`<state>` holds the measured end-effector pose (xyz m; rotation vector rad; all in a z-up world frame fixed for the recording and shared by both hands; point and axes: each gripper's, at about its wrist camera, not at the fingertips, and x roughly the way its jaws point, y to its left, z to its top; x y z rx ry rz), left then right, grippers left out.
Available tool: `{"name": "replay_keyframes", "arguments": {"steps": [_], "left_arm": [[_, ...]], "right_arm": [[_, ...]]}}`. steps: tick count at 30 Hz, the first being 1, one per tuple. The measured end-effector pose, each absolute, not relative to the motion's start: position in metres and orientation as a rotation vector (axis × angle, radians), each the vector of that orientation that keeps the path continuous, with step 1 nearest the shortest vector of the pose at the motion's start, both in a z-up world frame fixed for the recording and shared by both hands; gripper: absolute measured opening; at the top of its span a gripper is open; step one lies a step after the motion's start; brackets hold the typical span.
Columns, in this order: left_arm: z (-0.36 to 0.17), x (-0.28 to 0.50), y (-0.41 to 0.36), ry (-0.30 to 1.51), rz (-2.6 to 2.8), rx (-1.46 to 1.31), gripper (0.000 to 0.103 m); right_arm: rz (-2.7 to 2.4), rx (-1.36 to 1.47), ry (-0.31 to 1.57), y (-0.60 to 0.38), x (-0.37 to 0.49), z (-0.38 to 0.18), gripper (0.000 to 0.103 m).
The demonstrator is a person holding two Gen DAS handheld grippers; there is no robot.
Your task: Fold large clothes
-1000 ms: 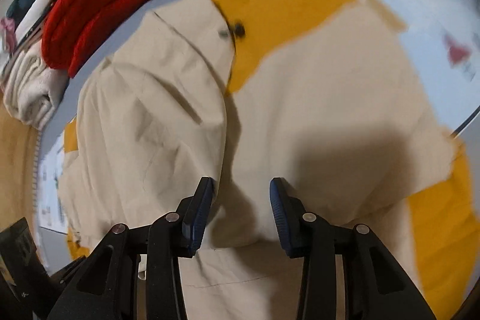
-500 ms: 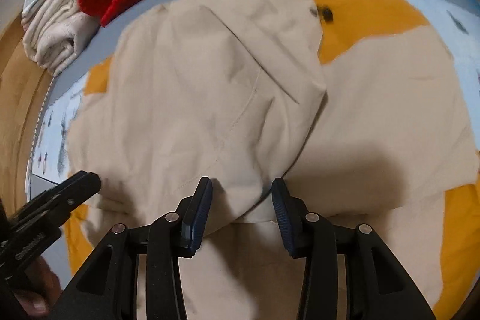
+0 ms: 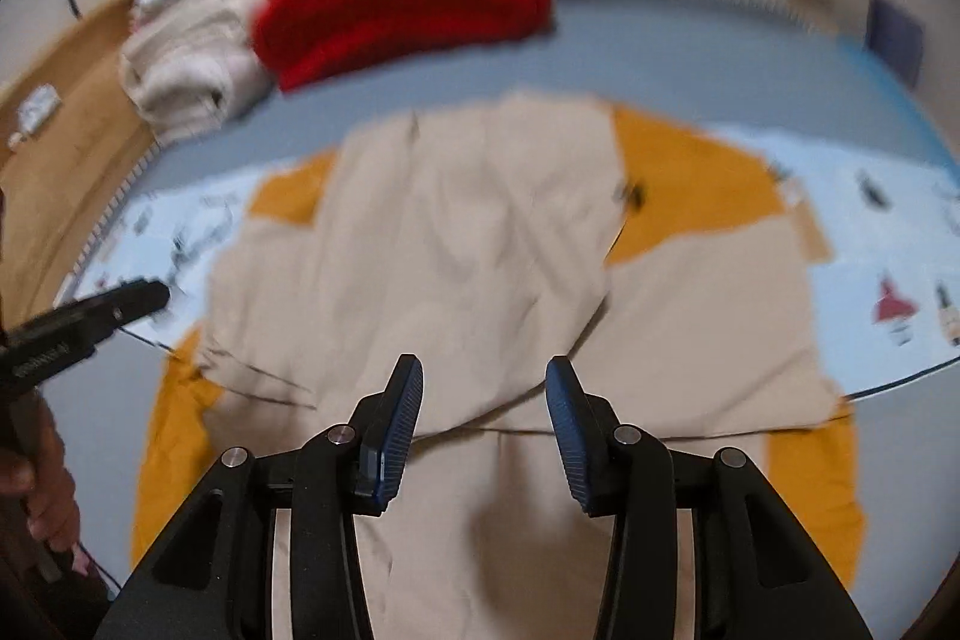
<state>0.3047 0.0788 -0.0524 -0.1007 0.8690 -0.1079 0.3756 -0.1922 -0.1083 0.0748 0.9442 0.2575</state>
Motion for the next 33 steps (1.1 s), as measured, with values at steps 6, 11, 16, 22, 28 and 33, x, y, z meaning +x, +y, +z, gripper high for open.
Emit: {"name": "replay_keyframes", "arguments": {"steps": [6,11,16,22,28,33], "left_arm": [[-0.01,0.219,0.102,0.719,-0.076,-0.082,0.033],[-0.01,0.138,0.13,0.736,-0.036,-0.105,0.033],[-0.048,0.074,0.157,0.843,0.027,-0.134,0.028],[-0.097,0.061,0.174,1.029,0.069,-0.202,0.027],[-0.152,0.063,0.192,1.248,0.106,-0.305,0.031],[-0.174,0.066,0.2,1.327,0.129,-0.305,0.044]], "right_arm": [[0.131,0.01,0.71,-0.246,0.289,-0.027,0.044],[0.024,0.048,0.692,-0.308,0.205,0.002,0.044],[-0.069,0.098,0.723,-0.365,0.124,-0.017,0.04],[-0.104,0.236,0.903,-0.415,0.075,-0.079,0.026],[-0.112,0.324,1.156,-0.444,0.076,-0.147,0.026],[-0.107,0.364,1.32,-0.445,0.083,-0.193,0.027]]}}
